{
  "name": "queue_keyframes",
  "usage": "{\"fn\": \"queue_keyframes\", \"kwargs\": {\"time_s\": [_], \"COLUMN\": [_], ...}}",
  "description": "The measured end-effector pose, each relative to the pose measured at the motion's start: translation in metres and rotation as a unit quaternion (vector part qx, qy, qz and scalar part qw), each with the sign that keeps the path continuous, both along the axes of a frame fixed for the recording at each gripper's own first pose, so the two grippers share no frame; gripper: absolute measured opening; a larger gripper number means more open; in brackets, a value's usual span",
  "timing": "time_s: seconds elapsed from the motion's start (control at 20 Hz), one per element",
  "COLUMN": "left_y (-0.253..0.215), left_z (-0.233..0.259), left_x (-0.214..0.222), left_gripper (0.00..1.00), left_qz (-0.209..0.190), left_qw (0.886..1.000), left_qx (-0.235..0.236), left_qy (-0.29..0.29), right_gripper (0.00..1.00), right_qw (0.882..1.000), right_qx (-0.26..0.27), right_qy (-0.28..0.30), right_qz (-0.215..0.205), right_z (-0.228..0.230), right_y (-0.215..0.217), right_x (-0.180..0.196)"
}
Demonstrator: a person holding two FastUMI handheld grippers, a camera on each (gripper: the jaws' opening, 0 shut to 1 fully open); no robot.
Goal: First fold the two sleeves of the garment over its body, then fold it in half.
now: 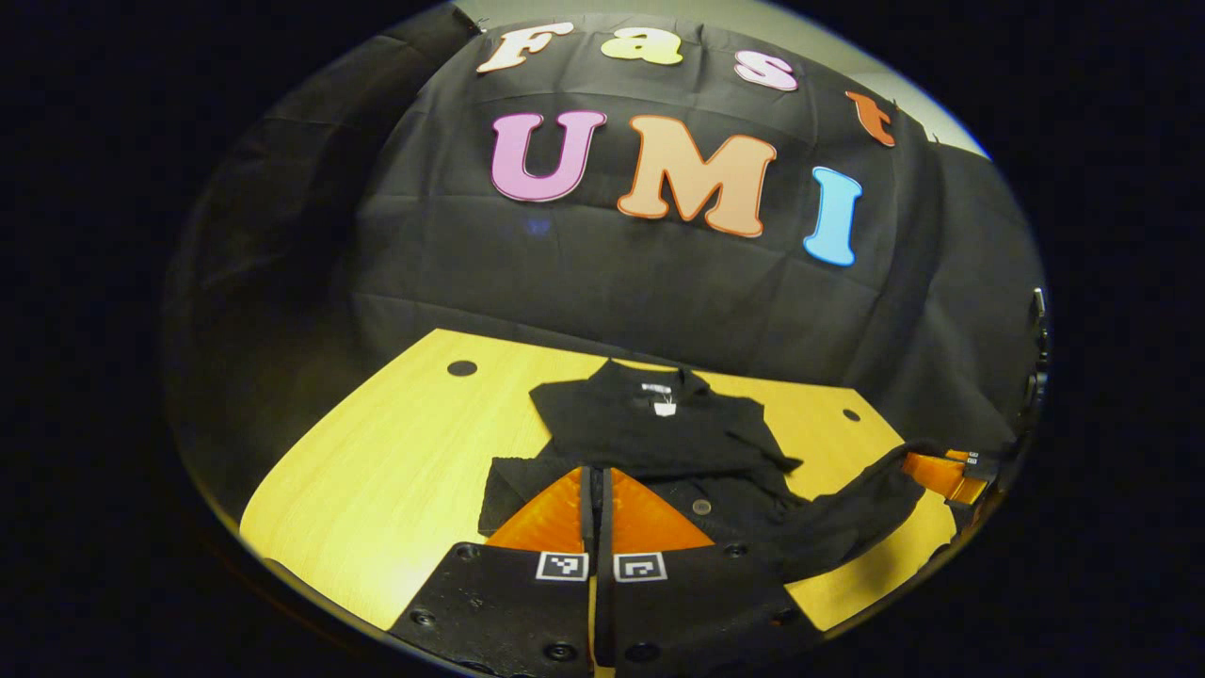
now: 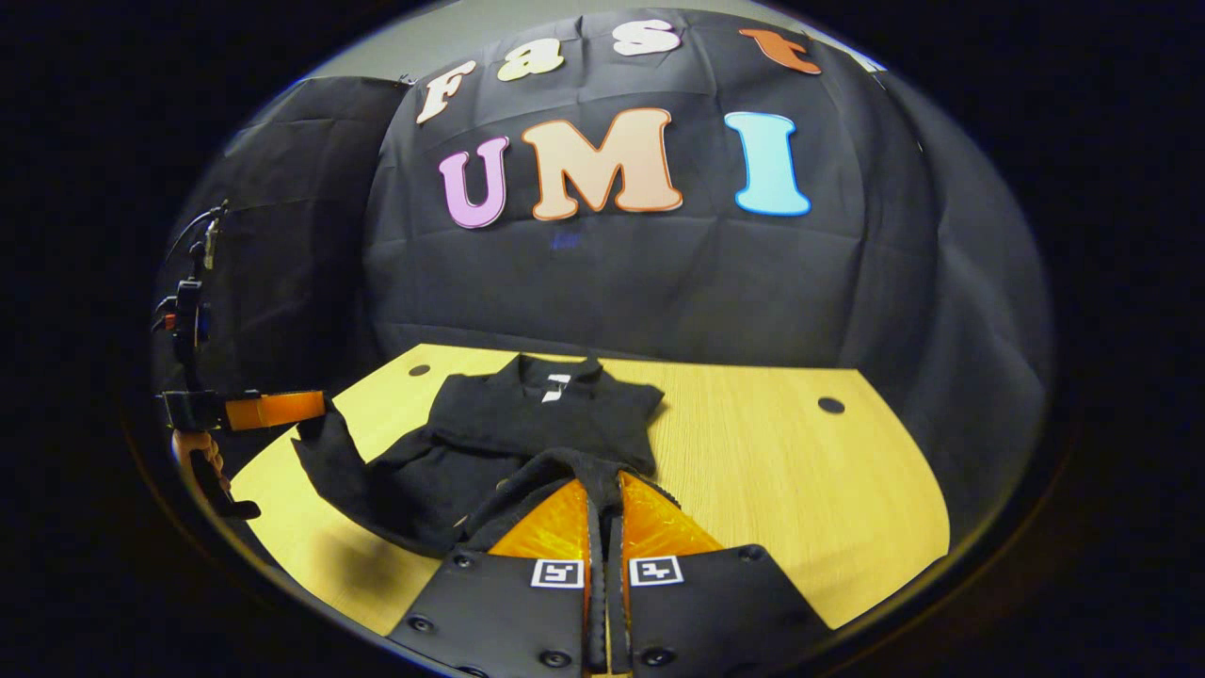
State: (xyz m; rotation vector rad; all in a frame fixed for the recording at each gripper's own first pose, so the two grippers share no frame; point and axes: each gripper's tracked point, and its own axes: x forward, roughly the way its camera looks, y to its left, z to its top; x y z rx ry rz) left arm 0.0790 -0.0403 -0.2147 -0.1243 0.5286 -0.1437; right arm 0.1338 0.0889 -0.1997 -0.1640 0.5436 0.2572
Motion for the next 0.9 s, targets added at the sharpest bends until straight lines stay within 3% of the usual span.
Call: {"fn": "queue_keyframes", "kwargs": {"time_s": [0.45,0.9], "left_y": [0.021,0.028], "left_z": [0.030,-0.047], "left_x": [0.117,0.201], "left_gripper": [0.00,0.00], "left_qz": [0.009,0.014], "left_qw": [0.998,0.999], "left_qx": [0.006,0.007], "left_qy": [-0.070,-0.029], "right_gripper": [0.03,0.03], "right_qw": [0.998,0.998], "right_qx": [-0.012,-0.017], "right_qy": [-0.063,-0.045], "right_qz": [-0.003,-0.027], "right_z": [0.041,-0.006], "right_y": [0.029,0.047], "right_x": [0.107,0.201]}}
